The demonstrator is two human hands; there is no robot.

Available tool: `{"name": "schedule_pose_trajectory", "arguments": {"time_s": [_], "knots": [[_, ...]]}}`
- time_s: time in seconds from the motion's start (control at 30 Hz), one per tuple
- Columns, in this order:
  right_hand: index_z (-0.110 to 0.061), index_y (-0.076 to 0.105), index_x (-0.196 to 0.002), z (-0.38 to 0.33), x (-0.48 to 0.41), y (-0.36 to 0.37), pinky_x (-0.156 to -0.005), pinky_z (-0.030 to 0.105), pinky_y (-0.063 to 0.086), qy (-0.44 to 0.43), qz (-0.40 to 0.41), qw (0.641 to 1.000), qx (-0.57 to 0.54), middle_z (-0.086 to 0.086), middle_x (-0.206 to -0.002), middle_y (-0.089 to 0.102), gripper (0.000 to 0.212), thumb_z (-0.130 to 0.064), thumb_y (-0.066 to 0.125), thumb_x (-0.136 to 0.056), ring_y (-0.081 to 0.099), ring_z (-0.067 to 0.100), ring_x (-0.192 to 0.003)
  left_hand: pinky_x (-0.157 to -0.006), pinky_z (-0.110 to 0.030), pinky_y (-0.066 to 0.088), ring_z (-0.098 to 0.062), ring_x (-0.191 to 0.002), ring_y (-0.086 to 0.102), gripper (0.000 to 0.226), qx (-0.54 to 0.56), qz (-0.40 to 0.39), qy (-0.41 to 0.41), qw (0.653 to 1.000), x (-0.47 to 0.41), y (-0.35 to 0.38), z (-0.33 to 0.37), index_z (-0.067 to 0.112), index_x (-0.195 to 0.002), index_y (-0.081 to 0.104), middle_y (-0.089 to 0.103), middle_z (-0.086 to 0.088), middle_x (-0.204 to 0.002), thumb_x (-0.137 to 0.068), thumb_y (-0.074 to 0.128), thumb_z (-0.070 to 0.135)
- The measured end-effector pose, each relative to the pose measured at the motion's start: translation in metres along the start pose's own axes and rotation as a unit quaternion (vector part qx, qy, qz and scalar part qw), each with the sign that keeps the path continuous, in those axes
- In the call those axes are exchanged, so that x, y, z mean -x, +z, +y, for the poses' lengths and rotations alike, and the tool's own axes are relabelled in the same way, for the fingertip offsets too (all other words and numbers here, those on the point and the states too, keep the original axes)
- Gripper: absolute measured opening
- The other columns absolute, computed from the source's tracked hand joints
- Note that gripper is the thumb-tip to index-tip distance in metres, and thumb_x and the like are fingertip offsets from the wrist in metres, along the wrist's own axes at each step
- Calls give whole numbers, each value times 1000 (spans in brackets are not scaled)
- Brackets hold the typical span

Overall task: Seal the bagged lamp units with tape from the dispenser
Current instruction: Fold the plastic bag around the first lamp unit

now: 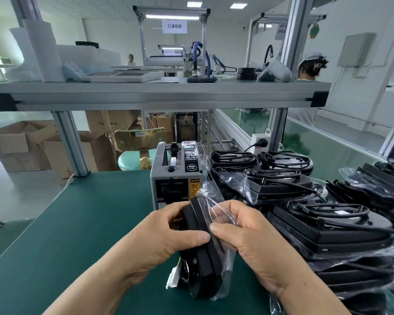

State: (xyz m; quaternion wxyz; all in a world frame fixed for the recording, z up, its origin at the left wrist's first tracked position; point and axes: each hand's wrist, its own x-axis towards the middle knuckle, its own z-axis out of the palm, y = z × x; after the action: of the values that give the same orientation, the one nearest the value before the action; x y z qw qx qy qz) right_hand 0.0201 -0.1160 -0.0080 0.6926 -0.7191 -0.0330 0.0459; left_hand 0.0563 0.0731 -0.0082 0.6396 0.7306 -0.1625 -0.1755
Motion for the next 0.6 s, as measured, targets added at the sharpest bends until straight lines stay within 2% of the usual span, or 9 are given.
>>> {"name": "schedule_pose_trajectory", "arguments": {"time_s": [0.07,0.13,0.23,0.33,0.4,0.5,0.6], "knots": [[-23,70,-97,-1,2,1,-81,45,61,2,-2,1000,4,3,-87,69,20,-19,65,-78,71,26,-80,-83,-19,54,-12,-106,70,52,-4,-16,20,1000,2,-1,0,41,-112,70,74,4,-113,-63,85,34],[-25,70,-99,-3,4,2,-85,49,60,-1,-7,1000,14,9,-99,72,21,-20,63,-79,72,32,-93,-86,-24,55,-12,-106,70,53,-1,1,34,999,3,-1,0,41,-112,71,74,4,-113,-62,86,33],[-28,69,-99,-5,10,4,-86,45,60,-23,-17,998,57,2,-100,73,19,-13,60,-92,71,24,-96,-88,-21,52,-7,-108,68,58,-50,24,73,996,7,2,0,44,-113,69,73,10,-114,-59,88,34],[-29,66,-97,-4,15,8,-88,39,57,-60,14,990,125,-4,-95,72,15,-15,61,-94,68,13,-93,-89,-15,49,6,-112,60,74,-170,105,112,973,11,3,-2,51,-119,63,62,30,-122,-49,86,45],[-27,64,-97,1,16,13,-89,31,53,-72,43,984,157,-6,-97,70,16,-12,63,-93,65,9,-96,-95,-13,43,11,-120,52,85,-241,141,138,950,12,3,-6,46,-127,57,52,35,-130,-46,82,50],[-27,62,-97,13,21,19,-80,15,47,-65,62,980,177,-7,-96,68,23,-5,64,-89,63,5,-93,-103,-7,31,10,-130,40,91,-301,134,169,929,14,5,-18,37,-138,52,44,36,-135,-55,90,36],[-26,64,-95,28,30,23,-81,18,49,-40,67,982,174,-6,-93,69,24,-7,71,-82,65,5,-90,-105,-4,27,11,-134,37,91,-327,121,193,917,19,7,-39,25,-142,51,43,29,-141,-61,93,25]]}}
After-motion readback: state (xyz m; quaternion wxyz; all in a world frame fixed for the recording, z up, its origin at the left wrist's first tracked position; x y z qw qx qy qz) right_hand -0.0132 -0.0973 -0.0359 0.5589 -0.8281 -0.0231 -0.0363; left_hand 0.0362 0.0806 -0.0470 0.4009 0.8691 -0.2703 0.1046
